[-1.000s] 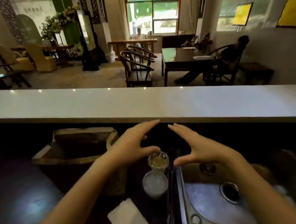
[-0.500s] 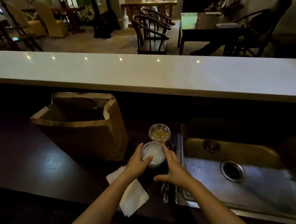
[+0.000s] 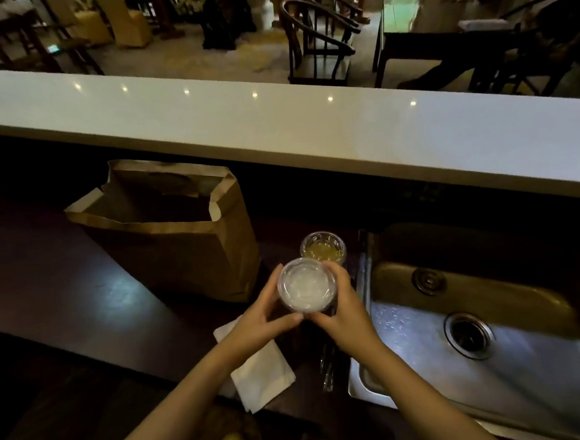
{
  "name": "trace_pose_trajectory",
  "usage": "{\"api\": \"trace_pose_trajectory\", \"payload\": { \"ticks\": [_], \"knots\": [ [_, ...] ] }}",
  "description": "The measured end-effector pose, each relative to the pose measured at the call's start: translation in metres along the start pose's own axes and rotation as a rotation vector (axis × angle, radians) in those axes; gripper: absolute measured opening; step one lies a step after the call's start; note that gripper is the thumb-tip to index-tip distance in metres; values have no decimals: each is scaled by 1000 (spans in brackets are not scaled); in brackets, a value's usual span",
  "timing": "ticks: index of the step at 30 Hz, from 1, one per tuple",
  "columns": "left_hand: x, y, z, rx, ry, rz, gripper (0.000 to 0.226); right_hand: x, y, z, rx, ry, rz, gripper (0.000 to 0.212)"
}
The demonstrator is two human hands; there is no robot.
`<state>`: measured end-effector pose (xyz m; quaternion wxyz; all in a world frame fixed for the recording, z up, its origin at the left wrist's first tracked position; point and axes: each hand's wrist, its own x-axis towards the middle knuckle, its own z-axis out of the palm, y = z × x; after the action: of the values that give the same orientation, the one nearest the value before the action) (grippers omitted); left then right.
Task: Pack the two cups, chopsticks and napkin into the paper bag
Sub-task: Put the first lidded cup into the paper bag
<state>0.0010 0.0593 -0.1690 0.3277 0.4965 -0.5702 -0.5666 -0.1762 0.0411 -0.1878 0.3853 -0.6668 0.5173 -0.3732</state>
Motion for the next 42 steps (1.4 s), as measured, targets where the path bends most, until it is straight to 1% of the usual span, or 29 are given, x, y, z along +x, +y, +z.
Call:
{"api": "trace_pose_trajectory", "payload": {
  "ticks": [2, 4, 7, 9, 11, 13, 14, 16, 18, 20, 24, 26, 30, 32, 37, 39, 40, 42],
  "knots": [
    [-10, 7, -7, 98, -6, 86, 102, 6, -25, -10, -12, -34, -43, 81],
    [-14, 20, -10, 182, 74, 189, 112, 13, -54, -19, -29, -73, -92, 82],
    [-14, 50, -6, 170, 312, 334, 111, 21, -101, -29, -66, -139, -167, 85],
    [-15, 68, -9, 72, 426, 383, 104, 27, -130, -36, -189, -195, -231, 90],
    [-20, 83, -19, -39, 427, 395, 103, 37, -157, -46, -424, -225, -344, 97],
    [-27, 95, -34, -99, 379, 393, 103, 51, -185, -56, -617, -299, -498, 99],
    [-31, 101, -43, -118, 347, 390, 99, 58, -200, -60, -663, -369, -575, 98],
    [-37, 112, -64, -126, 278, 385, 85, 72, -228, -60, -718, -530, -710, 94],
    [-41, 123, -87, -84, 217, 389, 73, 84, -251, -54, -750, -672, -779, 89],
    [-45, 130, -112, -47, 182, 400, 66, 95, -270, -47, -764, -765, -801, 87],
    [-49, 144, -157, -81, 92, 420, 63, 117, -304, -39, -671, -891, -786, 85],
    [-49, 152, -176, -77, 32, 417, 60, 131, -317, -32, -670, -935, -771, 83],
    [-41, 161, -213, -33, -34, 348, 61, 159, -340, -14, -696, -968, -708, 86],
    [-35, 163, -227, 13, -37, 330, 54, 171, -349, -5, -687, -978, -685, 87],
    [-24, 169, -254, 92, -41, 282, 55, 194, -351, 16, -776, -941, -717, 83],
    [-21, 168, -266, 142, -16, 279, 57, 201, -345, 21, -789, -909, -719, 81],
    [-20, 164, -272, 193, 35, 284, 57, 204, -341, 23, -795, -893, -713, 81],
    [-20, 153, -280, 404, 249, 301, 50, 209, -331, 29, -817, -869, -710, 81]
  ]
}}
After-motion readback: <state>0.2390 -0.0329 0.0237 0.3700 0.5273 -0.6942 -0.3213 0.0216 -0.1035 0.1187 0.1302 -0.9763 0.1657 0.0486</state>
